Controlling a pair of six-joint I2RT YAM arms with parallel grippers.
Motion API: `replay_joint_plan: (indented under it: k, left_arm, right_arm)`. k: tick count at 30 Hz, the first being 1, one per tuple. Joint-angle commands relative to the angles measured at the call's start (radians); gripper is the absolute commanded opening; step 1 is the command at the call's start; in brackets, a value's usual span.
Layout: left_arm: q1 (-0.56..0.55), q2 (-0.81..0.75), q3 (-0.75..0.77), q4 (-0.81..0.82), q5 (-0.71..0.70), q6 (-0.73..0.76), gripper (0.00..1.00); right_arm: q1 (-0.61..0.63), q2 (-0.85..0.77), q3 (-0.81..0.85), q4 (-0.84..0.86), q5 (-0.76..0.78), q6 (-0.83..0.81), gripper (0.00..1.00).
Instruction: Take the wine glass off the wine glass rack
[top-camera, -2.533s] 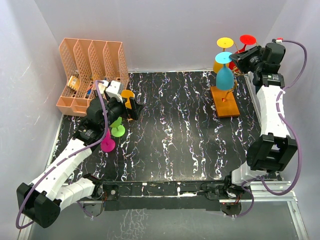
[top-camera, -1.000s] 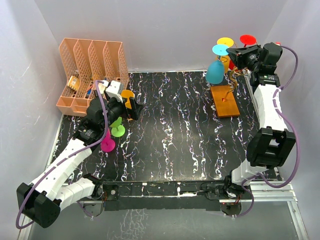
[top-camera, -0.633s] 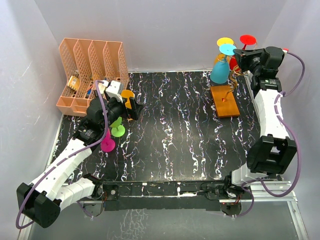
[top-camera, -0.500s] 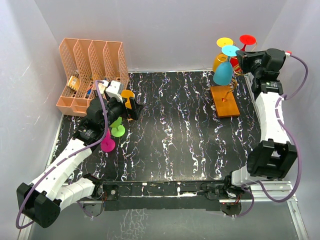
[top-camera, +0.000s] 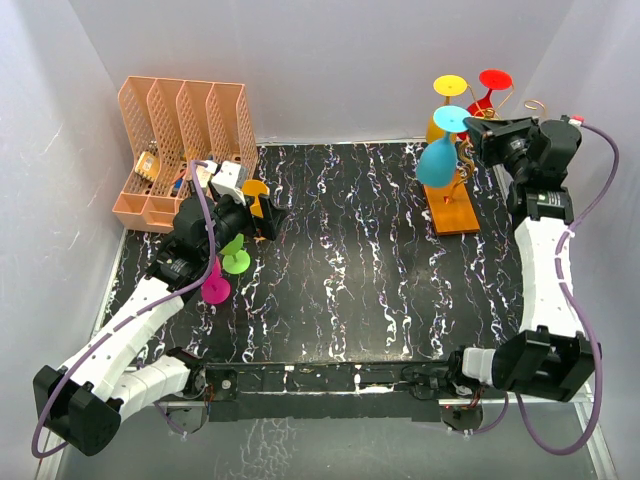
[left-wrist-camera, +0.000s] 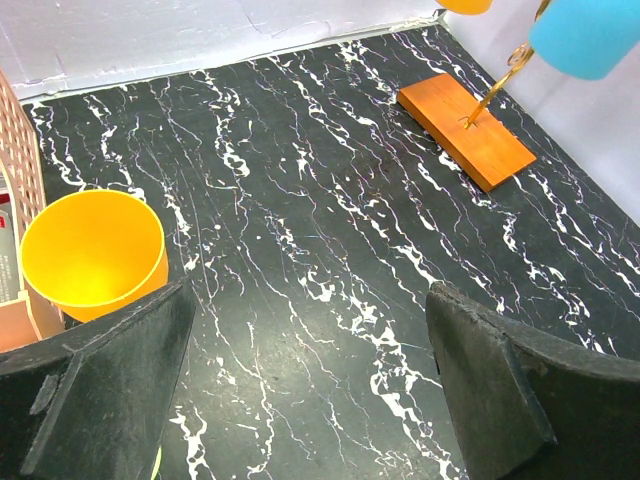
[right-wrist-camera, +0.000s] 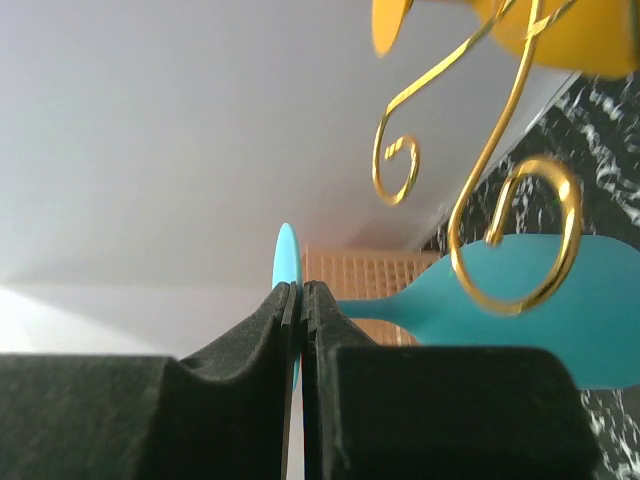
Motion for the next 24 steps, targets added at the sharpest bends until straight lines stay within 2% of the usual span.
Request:
replay_joint_plan:
  k: [1,4,10,16,18,21,24]
  left_arm:
    - [-0.004,-0.019,0.010,0.016,0.016,-0.002,0.97]
    - [-0.003,-0.019,0.008,0.017,0.019,-0.009,0.97]
    - [-0.004,-0.027,0.000,0.026,0.030,-0.029,0.97]
    - [-0.005,-0.020,-0.013,0.015,0.007,-0.081,0.97]
    - [-0.004,-0.035,0.019,-0.075,-0.019,-0.189,0.97]
    - [-0.006,-0.104,0.012,-0.168,-0.006,-0.442,0.97]
    - [-0.005,-0.176,-0.106,-0.023,0.141,-0.671,0.97]
  right_arm:
    - [0.008,-0.101,-0.107,0.230,-0.342,-0.058,0.08]
    - [0.053,-0.169,-0.242,0.362,-0.485,-0.033,0.08]
    - [0.129,-0.357,-0.450,0.369,-0.492,-0.049,0.08]
    - [0.160,-0.439,-0.670,0.496,-0.513,0.030,0.08]
    - [0.165,-0.435,-0.717,0.554,-0.544,0.082,0.08]
    - [0.189,-0.439,-0.766,0.684,-0.558,0.181,0.08]
    - [0.207,-0.448,-0.759,0.715,-0.506,0.190,0.08]
